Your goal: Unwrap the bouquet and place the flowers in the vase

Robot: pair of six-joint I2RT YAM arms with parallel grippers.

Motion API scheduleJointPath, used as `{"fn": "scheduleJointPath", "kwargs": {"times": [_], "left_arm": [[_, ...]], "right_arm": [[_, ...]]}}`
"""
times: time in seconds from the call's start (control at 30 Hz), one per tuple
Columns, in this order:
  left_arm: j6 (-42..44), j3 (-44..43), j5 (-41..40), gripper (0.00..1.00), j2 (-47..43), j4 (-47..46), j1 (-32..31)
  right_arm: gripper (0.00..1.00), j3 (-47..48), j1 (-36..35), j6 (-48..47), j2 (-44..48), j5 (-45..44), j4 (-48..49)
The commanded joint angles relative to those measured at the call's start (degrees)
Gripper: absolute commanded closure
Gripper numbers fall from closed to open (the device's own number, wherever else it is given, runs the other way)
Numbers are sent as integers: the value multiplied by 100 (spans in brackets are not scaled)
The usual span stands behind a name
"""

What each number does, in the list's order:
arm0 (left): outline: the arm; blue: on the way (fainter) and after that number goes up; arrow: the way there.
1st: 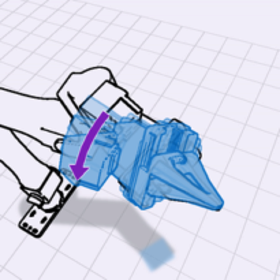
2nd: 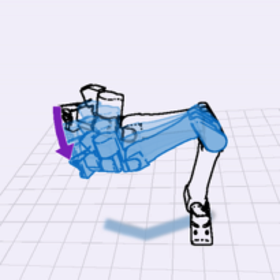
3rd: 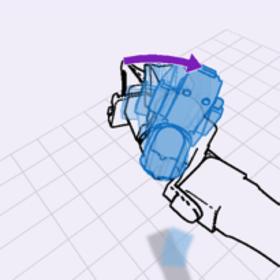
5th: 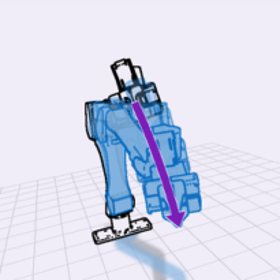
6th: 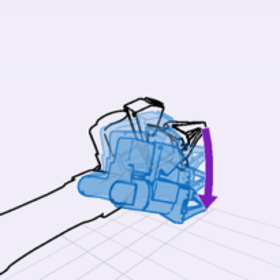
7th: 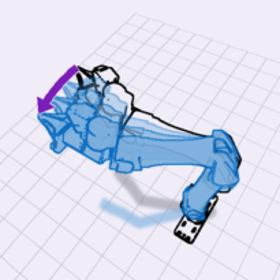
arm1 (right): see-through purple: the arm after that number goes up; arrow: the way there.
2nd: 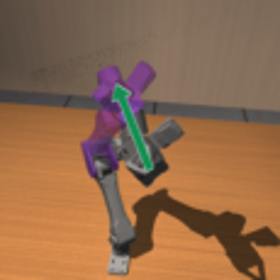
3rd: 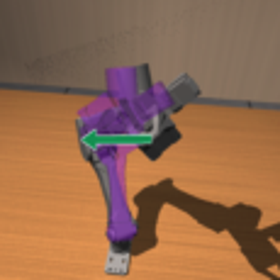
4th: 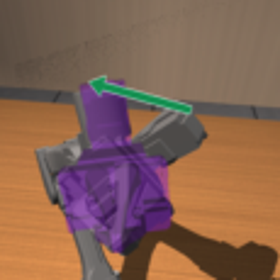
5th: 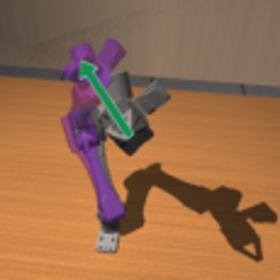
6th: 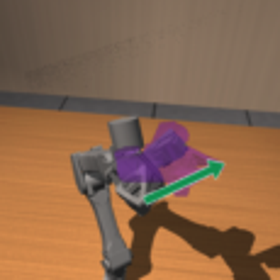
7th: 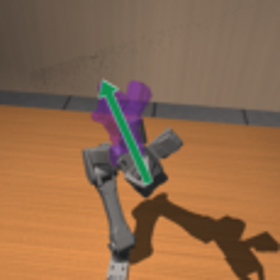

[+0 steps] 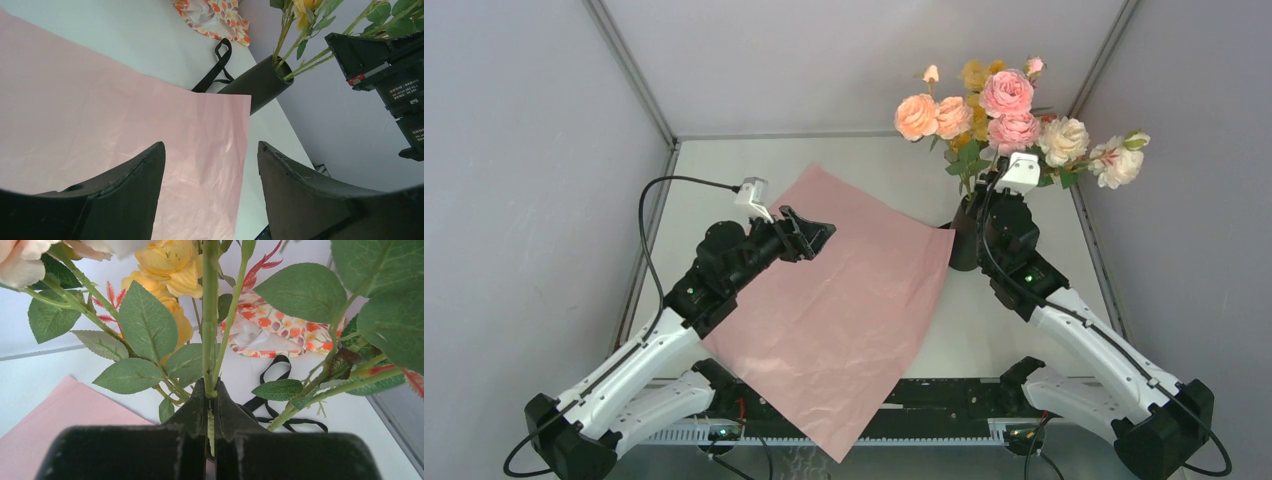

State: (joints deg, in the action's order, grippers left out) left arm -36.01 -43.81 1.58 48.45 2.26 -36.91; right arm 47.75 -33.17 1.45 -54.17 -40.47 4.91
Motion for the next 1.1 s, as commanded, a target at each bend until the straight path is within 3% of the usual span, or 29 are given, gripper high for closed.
{"fn": "scheduleJointPath", "kwargs": {"times": [0.0, 0.37, 0.43, 0.67, 0.87, 1.07], "left_arm": [[-3, 79, -116, 28, -46, -200, -28], [0, 145, -136, 28, -48, -357, -32], [-3, 145, -140, 27, -37, -358, -28], [-10, 161, -116, 27, 7, -375, -28], [-16, 164, -119, 28, 40, -384, -28], [-37, 164, -101, 28, 96, -419, -31]], "right_arm": [[100, -62, 59, -36, -20, -73, -111], [99, 50, 202, 121, -88, -194, -336], [92, 51, 205, 159, -93, -211, -381], [51, 51, 205, 254, 98, -198, -459], [29, 139, 204, 423, 367, -76, -748], [1, 364, 192, 540, 654, 308, -1039]]}}
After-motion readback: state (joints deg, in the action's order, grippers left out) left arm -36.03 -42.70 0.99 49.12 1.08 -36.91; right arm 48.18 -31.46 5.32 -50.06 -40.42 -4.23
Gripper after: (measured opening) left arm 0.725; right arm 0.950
